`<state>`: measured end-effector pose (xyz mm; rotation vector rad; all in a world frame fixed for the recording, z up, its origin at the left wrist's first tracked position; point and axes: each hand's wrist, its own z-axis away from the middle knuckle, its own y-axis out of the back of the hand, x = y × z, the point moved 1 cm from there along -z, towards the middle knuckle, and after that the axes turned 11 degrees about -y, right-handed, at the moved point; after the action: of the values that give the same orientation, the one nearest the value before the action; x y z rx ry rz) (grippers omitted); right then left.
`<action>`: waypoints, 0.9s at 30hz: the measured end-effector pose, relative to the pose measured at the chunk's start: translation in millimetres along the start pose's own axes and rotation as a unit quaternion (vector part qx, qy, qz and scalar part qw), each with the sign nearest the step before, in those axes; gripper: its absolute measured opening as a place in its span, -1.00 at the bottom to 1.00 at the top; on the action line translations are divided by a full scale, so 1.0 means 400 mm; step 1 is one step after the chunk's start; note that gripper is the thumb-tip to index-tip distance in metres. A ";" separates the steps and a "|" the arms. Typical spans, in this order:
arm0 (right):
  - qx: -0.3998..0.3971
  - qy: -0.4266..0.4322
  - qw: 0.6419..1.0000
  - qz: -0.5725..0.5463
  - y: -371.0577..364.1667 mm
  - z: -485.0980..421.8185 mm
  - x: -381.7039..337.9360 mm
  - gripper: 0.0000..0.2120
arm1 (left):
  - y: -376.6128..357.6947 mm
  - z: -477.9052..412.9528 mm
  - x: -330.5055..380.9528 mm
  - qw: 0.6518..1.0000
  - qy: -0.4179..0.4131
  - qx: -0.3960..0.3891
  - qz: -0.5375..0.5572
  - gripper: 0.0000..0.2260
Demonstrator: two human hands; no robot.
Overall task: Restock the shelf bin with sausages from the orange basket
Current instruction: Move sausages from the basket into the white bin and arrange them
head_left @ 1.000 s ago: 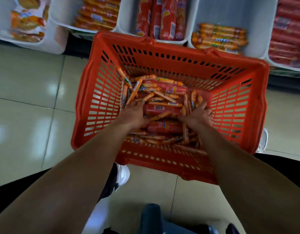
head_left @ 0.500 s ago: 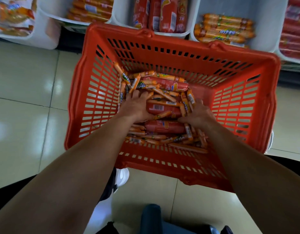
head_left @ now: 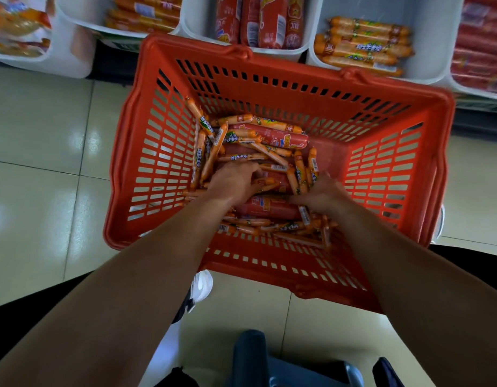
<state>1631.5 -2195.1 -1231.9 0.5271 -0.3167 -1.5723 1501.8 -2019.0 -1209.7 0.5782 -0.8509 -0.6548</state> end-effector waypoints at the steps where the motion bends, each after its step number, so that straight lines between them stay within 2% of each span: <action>1: 0.003 -0.002 1.000 0.003 -0.003 -0.001 0.005 -0.22 | 0.000 -0.002 0.009 1.000 -0.006 0.000 -0.005 -0.74; 6: 0.012 0.019 0.999 -0.033 0.002 0.020 0.012 -0.46 | -0.016 -0.007 0.026 1.000 -0.014 -0.018 -0.021 -0.78; 11: -0.011 0.042 0.997 -0.061 0.013 0.026 0.009 -0.66 | -0.028 -0.004 0.044 0.997 -0.001 -0.080 0.012 -0.59; 17: 0.001 0.055 0.994 -0.096 0.016 0.037 0.007 -0.58 | -0.013 -0.012 0.053 0.988 0.000 -0.151 -0.033 -0.56; 22: 0.008 0.076 0.992 -0.097 0.051 0.065 -0.019 -0.59 | -0.014 -0.005 0.047 0.985 -0.003 -0.174 -0.011 -0.64; 27: 0.014 0.101 0.987 -0.122 0.094 0.089 -0.060 -0.59 | 0.019 0.023 0.020 0.975 0.020 -0.208 -0.080 -0.62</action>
<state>1645.6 -2178.4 -1179.1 0.7642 -0.1235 -1.7340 1500.4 -2021.5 -1195.8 0.2797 -0.6081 -0.9367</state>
